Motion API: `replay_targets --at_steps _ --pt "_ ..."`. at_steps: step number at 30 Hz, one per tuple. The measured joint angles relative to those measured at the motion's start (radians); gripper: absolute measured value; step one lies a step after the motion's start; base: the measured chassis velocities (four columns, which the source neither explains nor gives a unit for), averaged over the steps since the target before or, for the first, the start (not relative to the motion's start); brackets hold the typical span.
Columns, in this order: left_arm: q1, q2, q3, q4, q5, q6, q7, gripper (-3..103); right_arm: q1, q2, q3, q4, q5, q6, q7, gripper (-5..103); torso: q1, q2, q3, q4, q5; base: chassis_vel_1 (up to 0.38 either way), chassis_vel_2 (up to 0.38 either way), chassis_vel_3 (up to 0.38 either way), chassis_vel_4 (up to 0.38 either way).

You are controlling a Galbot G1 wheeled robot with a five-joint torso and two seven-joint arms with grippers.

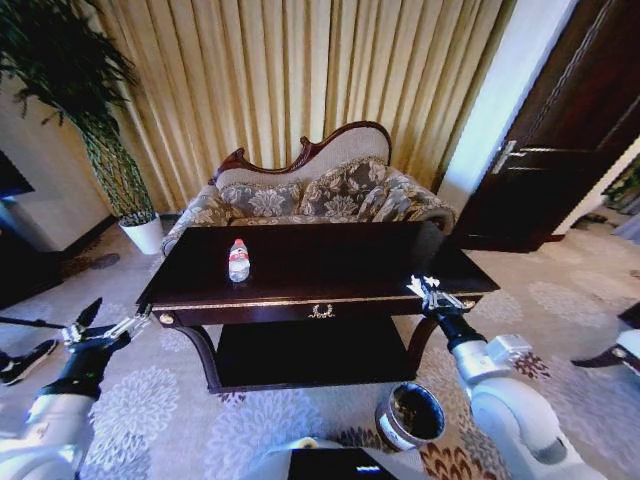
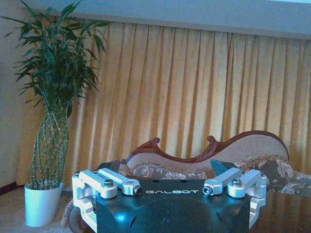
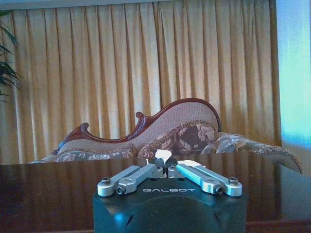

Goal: Move to the front of the table and place the trash on the table into the trash bin.

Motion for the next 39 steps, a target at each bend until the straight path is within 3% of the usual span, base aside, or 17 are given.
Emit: replay_targets --at_steps 7,16,19,25,29,34,39 --pt "0.001 -0.006 0.003 -0.001 0.003 0.001 -0.001 100 0.011 0.008 -0.022 -0.03 -0.02 0.0 0.0 0 0.0 0.0 0.0 -0.0002 -0.0001 0.159 -0.159 -0.149 0.138" --pt "-0.013 -0.014 0.006 -0.001 0.005 0.02 -0.001 100 0.083 0.009 -0.077 -0.378 -0.063 -0.038 -0.018 0 0.0 0.0 0.0 -0.0001 0.0002 0.029 -0.033 -0.037 0.036" --pt "0.0 -0.03 0.001 -0.002 0.008 0.023 -0.004 100 0.108 -0.011 -0.109 -0.566 -0.094 -0.038 -0.018 0 0.001 -0.001 0.0 -0.0002 0.0002 -0.012 0.012 0.017 -0.016" --pt "0.003 -0.038 -0.001 -0.002 0.028 0.023 -0.005 100 0.164 -0.01 -0.154 -0.746 -0.149 -0.02 -0.015 0 0.0 0.0 0.0 -0.0004 0.0 0.0 0.0 0.0 0.0" --pt "0.002 -0.038 -0.003 -0.003 0.025 0.025 -0.007 100 0.271 0.03 -0.221 -0.99 -0.188 -0.003 -0.004 0 0.0 0.0 0.0 -0.0002 -0.0004 0.0 0.0 0.0 0.0" --pt "-0.006 -0.036 0.002 -0.003 0.025 0.026 -0.007 100 0.34 0.073 -0.252 -1.153 -0.265 0.055 -0.014 0 0.0 0.0 0.0 -0.0001 0.0001 0.0 0.0 0.0 0.0" --pt "-0.01 -0.035 0.007 -0.003 0.025 0.027 -0.007 100 0.371 0.109 -0.264 -1.225 -0.288 0.068 -0.016 0 0.0 0.0 0.0 0.0 0.0001 0.0 0.0 0.0 0.0"
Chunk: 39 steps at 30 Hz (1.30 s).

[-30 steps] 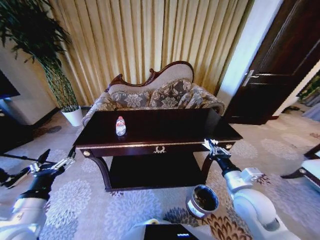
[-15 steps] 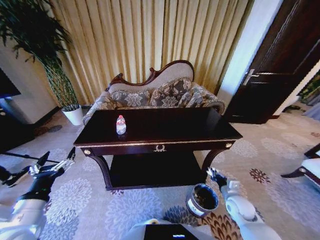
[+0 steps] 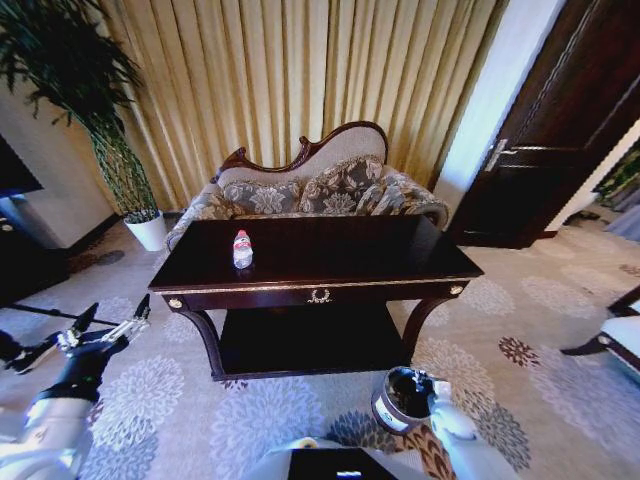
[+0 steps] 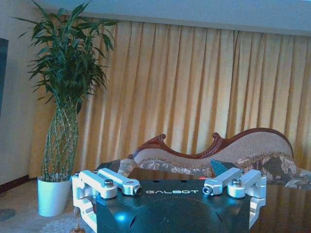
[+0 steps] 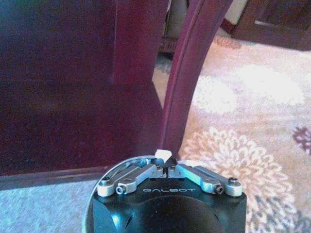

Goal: Move to the front of the table and place the trash on the table into the trash bin.

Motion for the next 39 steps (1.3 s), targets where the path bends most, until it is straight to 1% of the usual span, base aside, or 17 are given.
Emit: replay_targets --at_steps 2,4,6,10,12,13,18,19,20,21,23,24,25,30,34,37,39 --pt "-0.002 0.002 0.001 0.0 0.0 0.001 0.0 100 0.003 0.012 -0.003 -0.013 -0.016 -0.007 0.0 -2 0.0 0.0 0.0 0.0 -0.0004 0.0 0.0 0.0 0.0" --pt "-0.003 0.004 0.001 0.0 0.0 0.002 0.0 100 0.009 0.02 -0.004 -0.027 -0.025 -0.009 0.0 8 0.0 0.0 0.0 -0.0002 -0.0004 0.0 0.0 0.0 0.0" --pt "-0.003 0.004 0.001 0.0 0.0 0.002 0.0 100 0.013 0.022 -0.004 -0.034 -0.025 -0.01 0.0 8 0.0 0.0 0.0 -0.0002 -0.0002 0.0 0.0 0.0 0.0" --pt "-0.003 0.005 0.001 0.0 0.001 0.003 0.0 100 0.022 0.019 -0.001 -0.047 -0.023 -0.008 0.002 30 0.0 0.0 0.0 -0.0001 -0.0002 0.0 0.0 0.0 0.0" --pt "-0.003 0.005 0.001 0.0 0.0 0.003 0.001 100 0.022 0.018 0.0 -0.048 -0.024 -0.005 0.002 30 0.0 0.0 0.0 -0.0001 -0.0002 0.0 0.0 0.0 0.0" --pt "-0.004 0.005 0.001 0.0 0.0 0.003 0.002 100 0.022 0.013 0.001 -0.049 -0.024 -0.001 0.002 41 0.0 0.0 0.0 -0.0001 -0.0003 0.0 0.0 0.0 0.0" --pt "-0.005 0.002 0.001 0.0 0.001 0.003 0.002 100 0.019 0.002 0.002 -0.043 -0.024 0.006 0.002 51 0.0 0.0 0.0 -0.0001 -0.0001 0.0 0.0 0.0 0.0" --pt "-0.004 0.001 0.002 0.0 0.001 0.003 0.002 100 0.018 -0.001 0.003 -0.043 -0.024 0.01 0.002 62 0.0 0.0 0.0 -0.0001 -0.0001 0.0 0.0 0.0 0.0" --pt "-0.003 0.001 0.001 0.0 0.001 0.003 0.002 100 0.018 -0.003 0.004 -0.042 -0.024 0.012 0.002 62 0.0 0.0 0.0 -0.0001 -0.0002 0.0 0.0 0.0 0.0" --pt "-0.001 0.001 0.0 0.0 0.001 0.003 0.002 100 0.017 -0.005 0.005 -0.042 -0.023 0.013 0.002 68 0.0 0.0 0.0 -0.0001 -0.0002 0.0 0.0 0.0 0.0" --pt "0.0 0.001 -0.001 0.0 0.001 0.003 0.002 100 0.016 -0.006 0.006 -0.041 -0.022 0.014 0.002 68 0.0 0.0 0.0 0.0 -0.0001 0.0 0.0 0.0 0.0" --pt "0.001 0.002 -0.002 0.0 0.001 0.003 0.002 100 0.015 -0.009 0.006 -0.041 -0.021 0.016 0.003 80 0.0 0.0 0.0 -0.0001 -0.0002 0.0 0.0 0.0 0.0" --pt "0.001 0.002 -0.003 0.0 0.001 0.003 0.002 100 0.014 -0.011 0.007 -0.04 -0.018 0.017 0.003 80 0.0 0.0 0.0 -0.0001 -0.0002 0.0 0.0 0.0 0.0" --pt "0.003 0.0 -0.001 0.0 0.002 0.002 0.003 100 0.002 -0.015 0.009 -0.017 0.008 0.054 0.003 99 0.0 0.0 0.0 -0.0003 0.0001 0.0 0.0 0.0 0.0" --pt "0.006 0.0 0.0 0.0 0.002 0.002 0.003 100 -0.037 -0.027 0.021 0.099 0.071 0.07 0.003 100 0.0 0.0 0.0 0.0001 0.0001 0.0 0.0 0.0 0.0" --pt "0.007 0.004 -0.001 0.0 0.002 0.002 0.003 100 -0.12 -0.044 0.088 0.37 0.134 0.065 -0.02 100 0.0 0.0 0.0 0.0001 -0.0002 0.0 0.0 0.0 0.0" --pt "0.007 0.004 -0.001 0.0 0.002 0.002 0.003 100 -0.136 -0.046 0.103 0.421 0.14 0.059 -0.026 100 0.0 0.0 0.0 0.0 -0.0004 0.0 0.0 0.0 0.0"
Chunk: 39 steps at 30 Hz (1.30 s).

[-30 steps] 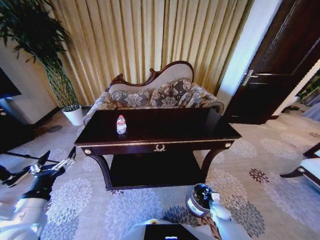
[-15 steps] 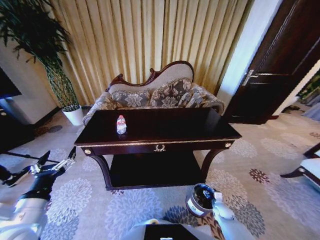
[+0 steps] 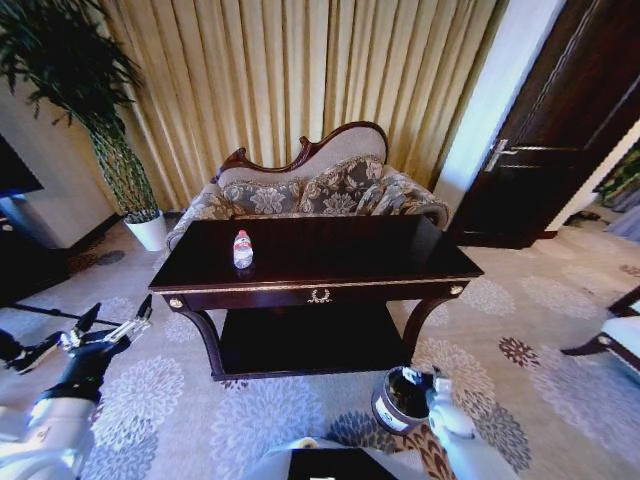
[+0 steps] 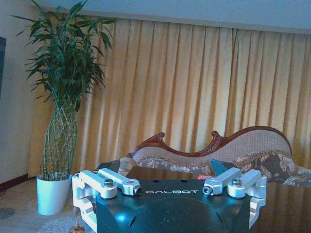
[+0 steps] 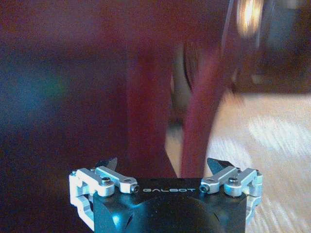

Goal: Move to the front of the table and place the trash on the table into the trash bin.

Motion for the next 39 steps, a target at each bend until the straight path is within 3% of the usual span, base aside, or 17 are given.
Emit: replay_targets --at_steps 3,4,7,11,14,23,39 --pt "0.002 0.002 -0.003 0.0 -0.001 -0.001 0.0 100 -0.119 -0.008 0.085 0.319 0.043 -0.057 -0.013 100 0.0 0.0 0.0 -0.0003 0.0002 0.0 0.0 0.0 0.0" --pt "0.002 0.002 -0.003 0.0 -0.001 -0.001 0.0 100 -0.119 -0.008 0.085 0.319 0.043 -0.057 -0.013 100 0.0 0.0 0.0 -0.0003 0.0002 0.0 0.0 0.0 0.0" --pt "0.005 0.001 -0.004 0.0 -0.002 -0.002 0.0 100 -0.208 -0.004 0.128 0.601 0.062 -0.119 0.001 100 0.0 0.0 0.0 -0.0001 -0.0003 0.0 0.0 0.0 0.0" --pt "0.005 -0.001 -0.003 0.0 -0.002 -0.002 0.0 100 -0.226 0.005 0.128 0.776 0.076 -0.175 0.024 100 0.0 0.0 0.0 -0.0002 0.0 0.0 0.0 0.0 0.0" --pt "0.005 -0.005 -0.004 0.0 -0.003 -0.002 0.0 100 -0.178 0.016 0.092 0.925 0.076 -0.28 0.081 100 0.0 0.0 0.0 0.0 0.0 0.0 0.0 0.0 0.0" --pt "0.005 -0.009 -0.01 0.0 -0.008 -0.007 0.001 100 -0.117 0.013 0.068 0.898 -0.02 -0.314 0.072 100 0.0 0.0 0.0 0.0 0.0004 0.0 0.0 0.0 0.0" --pt "-0.001 -0.003 -0.005 0.0 -0.005 -0.008 0.004 100 -0.12 0.019 0.062 0.883 -0.03 -0.311 0.067 100 0.0 0.0 0.0 -0.0001 0.0003 -0.094 0.094 0.089 -0.086"
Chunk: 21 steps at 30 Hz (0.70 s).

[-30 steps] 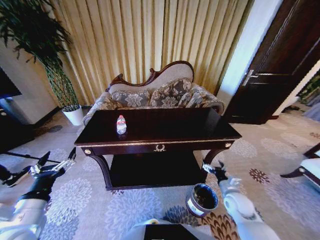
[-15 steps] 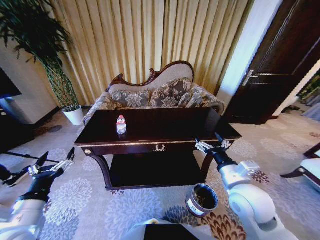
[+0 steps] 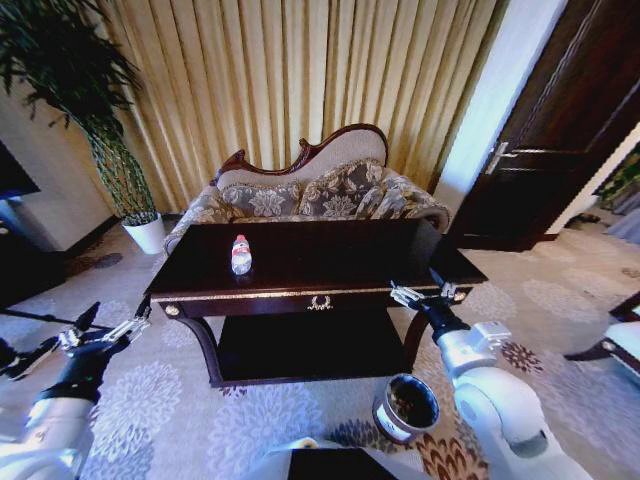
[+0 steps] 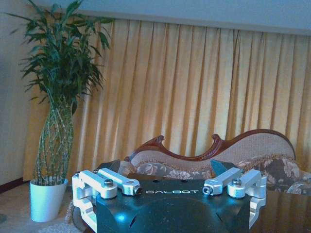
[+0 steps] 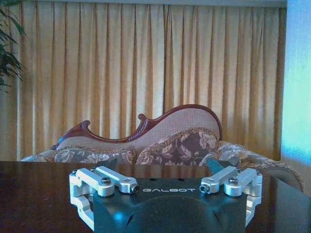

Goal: Move to the front of the table and place the trash on the table into the trash bin.

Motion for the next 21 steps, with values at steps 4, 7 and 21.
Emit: replay_targets --at_steps 4,7,21 --pt "0.0 -0.001 0.002 0.0 0.0 0.0 0.0 100 -0.001 -0.004 -0.003 0.0 0.002 0.004 -0.001 100 0.001 -0.001 0.001 0.0001 0.0 -0.216 0.207 0.217 -0.232" --pt "-0.001 -0.001 0.002 0.0 0.0 0.0 0.001 100 -0.003 -0.008 -0.006 0.0 0.01 0.006 -0.001 100 0.002 -0.001 0.001 0.0 0.0002 -0.155 0.154 0.187 -0.159" --pt "-0.006 0.012 0.002 0.0 -0.002 0.001 -0.033 100 0.077 -0.059 -0.048 -0.08 0.099 -0.014 -0.002 100 -0.001 0.0 0.0 0.0003 0.0002 0.01 -0.011 -0.014 0.015"
